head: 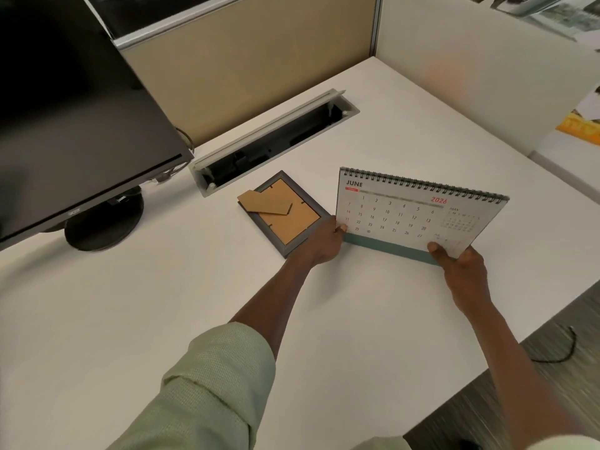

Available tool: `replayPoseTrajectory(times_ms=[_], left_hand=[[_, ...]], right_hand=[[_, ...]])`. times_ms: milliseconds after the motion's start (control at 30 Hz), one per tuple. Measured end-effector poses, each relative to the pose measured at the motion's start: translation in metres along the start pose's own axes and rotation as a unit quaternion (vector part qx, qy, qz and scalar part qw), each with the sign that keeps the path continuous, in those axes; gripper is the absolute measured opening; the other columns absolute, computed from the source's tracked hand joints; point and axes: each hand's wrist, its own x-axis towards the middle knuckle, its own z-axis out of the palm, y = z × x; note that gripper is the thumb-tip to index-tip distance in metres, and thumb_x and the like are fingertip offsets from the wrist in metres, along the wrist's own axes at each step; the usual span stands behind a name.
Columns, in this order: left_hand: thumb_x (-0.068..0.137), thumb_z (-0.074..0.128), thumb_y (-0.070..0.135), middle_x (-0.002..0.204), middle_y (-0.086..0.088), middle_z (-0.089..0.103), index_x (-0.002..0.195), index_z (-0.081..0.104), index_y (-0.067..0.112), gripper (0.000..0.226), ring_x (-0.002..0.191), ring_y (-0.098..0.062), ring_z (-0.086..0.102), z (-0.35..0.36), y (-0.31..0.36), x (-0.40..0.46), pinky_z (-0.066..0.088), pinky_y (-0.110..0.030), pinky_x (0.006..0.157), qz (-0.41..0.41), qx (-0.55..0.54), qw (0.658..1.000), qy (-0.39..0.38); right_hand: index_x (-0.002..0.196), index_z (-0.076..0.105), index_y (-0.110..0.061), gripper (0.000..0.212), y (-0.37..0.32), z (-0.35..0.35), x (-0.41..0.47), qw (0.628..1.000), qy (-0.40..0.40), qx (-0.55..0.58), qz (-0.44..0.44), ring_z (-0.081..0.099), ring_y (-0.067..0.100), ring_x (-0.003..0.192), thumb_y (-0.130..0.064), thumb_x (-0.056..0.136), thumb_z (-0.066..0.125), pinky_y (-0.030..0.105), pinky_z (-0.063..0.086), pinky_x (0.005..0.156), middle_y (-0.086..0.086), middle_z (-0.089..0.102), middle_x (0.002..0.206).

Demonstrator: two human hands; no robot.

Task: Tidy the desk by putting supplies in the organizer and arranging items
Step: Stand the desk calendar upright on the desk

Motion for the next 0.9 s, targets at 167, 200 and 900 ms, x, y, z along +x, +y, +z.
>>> replayPoseTrajectory(times_ms=[167, 200, 900], left_hand=[[0.105, 0.031, 0.026, 0.138, -0.015, 0.048, 0.131, 0.038, 0.003, 0.036, 0.119, -0.029, 0.048, -0.007, 0.013, 0.024, 0.044, -0.042, 0.100, 0.001, 0.092, 0.996, 0.009], [0.105, 0.031, 0.026, 0.138, -0.015, 0.048, 0.132, 0.038, 0.002, 0.036, 0.119, -0.029, 0.048, -0.009, 0.016, 0.027, 0.044, -0.043, 0.100, -0.002, 0.099, 0.995, 0.010], [0.101, 0.044, 0.013, 0.139, -0.008, 0.053, 0.135, 0.044, 0.007, 0.034, 0.126, -0.026, 0.048, -0.017, 0.021, 0.033, 0.042, -0.026, 0.093, -0.007, 0.009, 0.995, 0.095]], right_hand=[[0.123, 0.062, -0.015, 0.040, -0.004, 0.003, 0.030, 0.999, -0.007, 0.032, -0.003, 0.060, 0.016, 0.102, -0.024, 0.086, 0.071, 0.012, 0.044, 0.074, -0.002, 0.066, 0.117], [0.123, 0.062, -0.016, 0.040, -0.004, 0.004, 0.035, 0.999, -0.008, 0.041, -0.002, 0.060, 0.015, 0.103, -0.024, 0.086, 0.072, 0.012, 0.045, 0.074, -0.002, 0.066, 0.118], [0.121, 0.062, -0.020, 0.050, -0.012, 0.003, 0.048, 0.999, -0.022, -0.004, -0.025, 0.063, 0.014, 0.099, -0.031, 0.076, 0.080, 0.010, 0.048, 0.072, -0.007, 0.068, 0.115]])
